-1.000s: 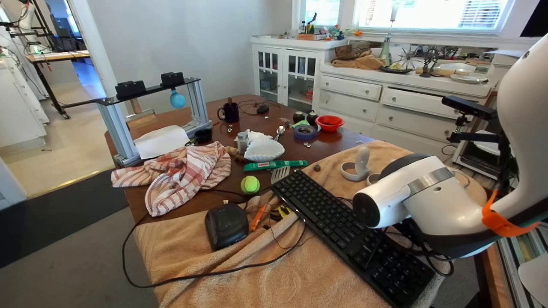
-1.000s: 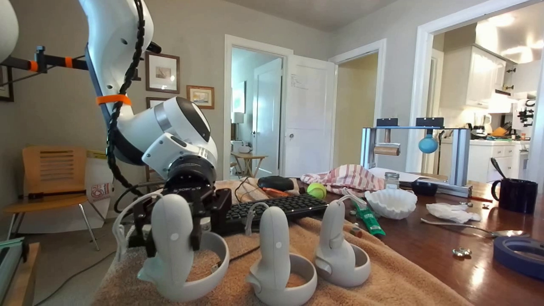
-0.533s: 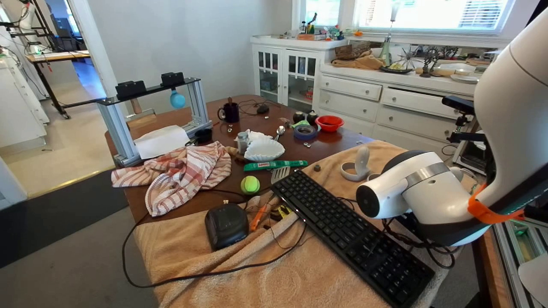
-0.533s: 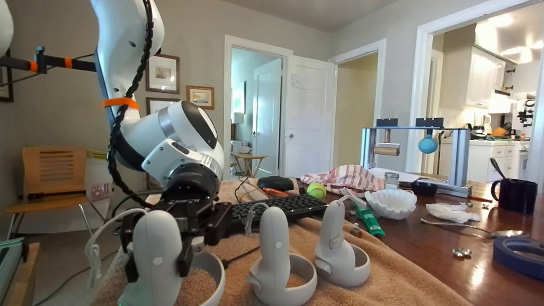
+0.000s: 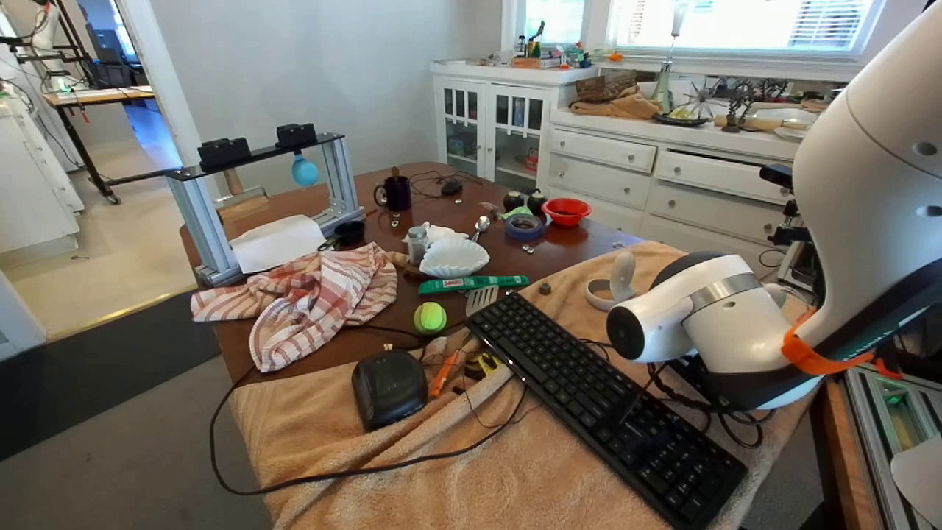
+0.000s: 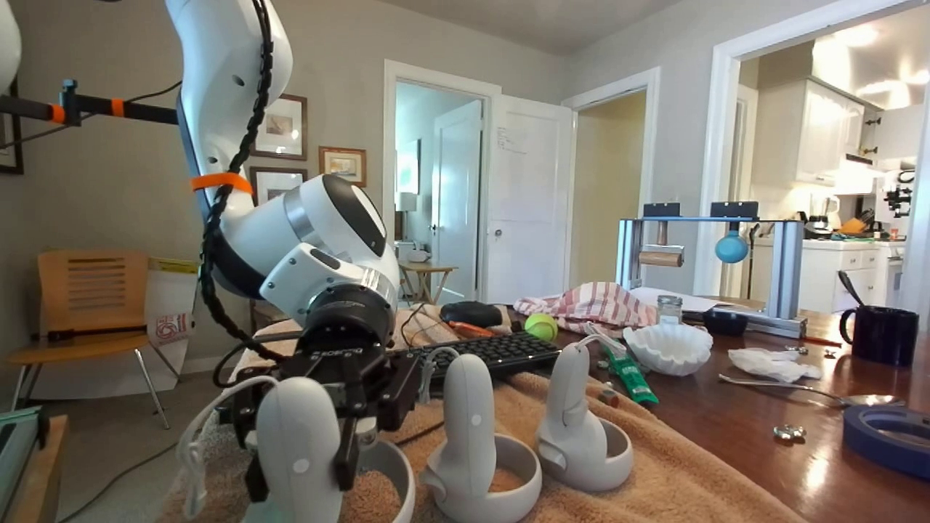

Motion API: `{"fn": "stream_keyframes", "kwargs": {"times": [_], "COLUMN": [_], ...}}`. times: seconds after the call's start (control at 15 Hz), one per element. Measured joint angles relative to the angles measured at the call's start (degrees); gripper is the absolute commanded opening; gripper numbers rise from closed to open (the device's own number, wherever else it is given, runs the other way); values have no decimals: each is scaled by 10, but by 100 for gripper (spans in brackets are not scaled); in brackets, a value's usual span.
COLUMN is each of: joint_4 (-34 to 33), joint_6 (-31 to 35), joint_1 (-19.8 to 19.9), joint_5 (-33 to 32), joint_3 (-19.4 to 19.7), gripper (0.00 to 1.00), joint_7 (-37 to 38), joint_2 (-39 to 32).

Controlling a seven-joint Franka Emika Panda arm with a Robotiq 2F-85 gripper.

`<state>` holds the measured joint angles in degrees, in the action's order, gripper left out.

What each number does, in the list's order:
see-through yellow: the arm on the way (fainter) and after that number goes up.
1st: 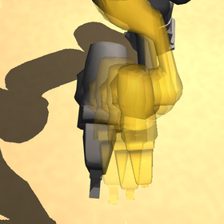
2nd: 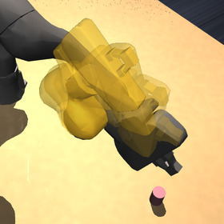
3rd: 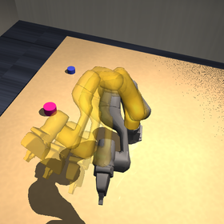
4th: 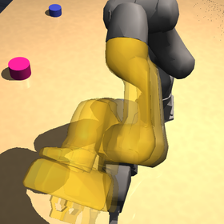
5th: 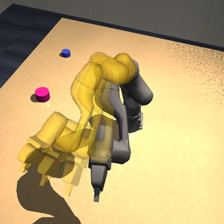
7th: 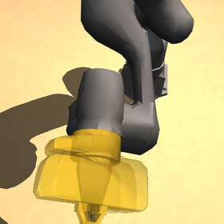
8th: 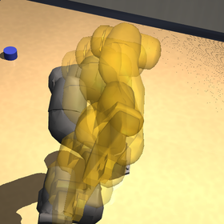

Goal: Move the white game console on the left to the right

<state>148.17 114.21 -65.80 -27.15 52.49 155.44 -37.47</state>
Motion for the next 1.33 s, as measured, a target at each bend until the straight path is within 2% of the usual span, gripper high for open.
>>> {"fn": "stream_keyframes", "kwargs": {"times": [0.8,1.13,1.2,1.33], "joint_4": [-17,-20,-23,-25], "joint_6": [11,-7,-18,-20], "joint_1": [-8,11,22,25], "joint_5": [-5,-41,-52,-52], "joint_3": [-1,-29,-42,-45], "gripper": [21,21,71,79], "joint_7": [-1,-2,0,-1], "joint_2": [-10,0,4,5]}}
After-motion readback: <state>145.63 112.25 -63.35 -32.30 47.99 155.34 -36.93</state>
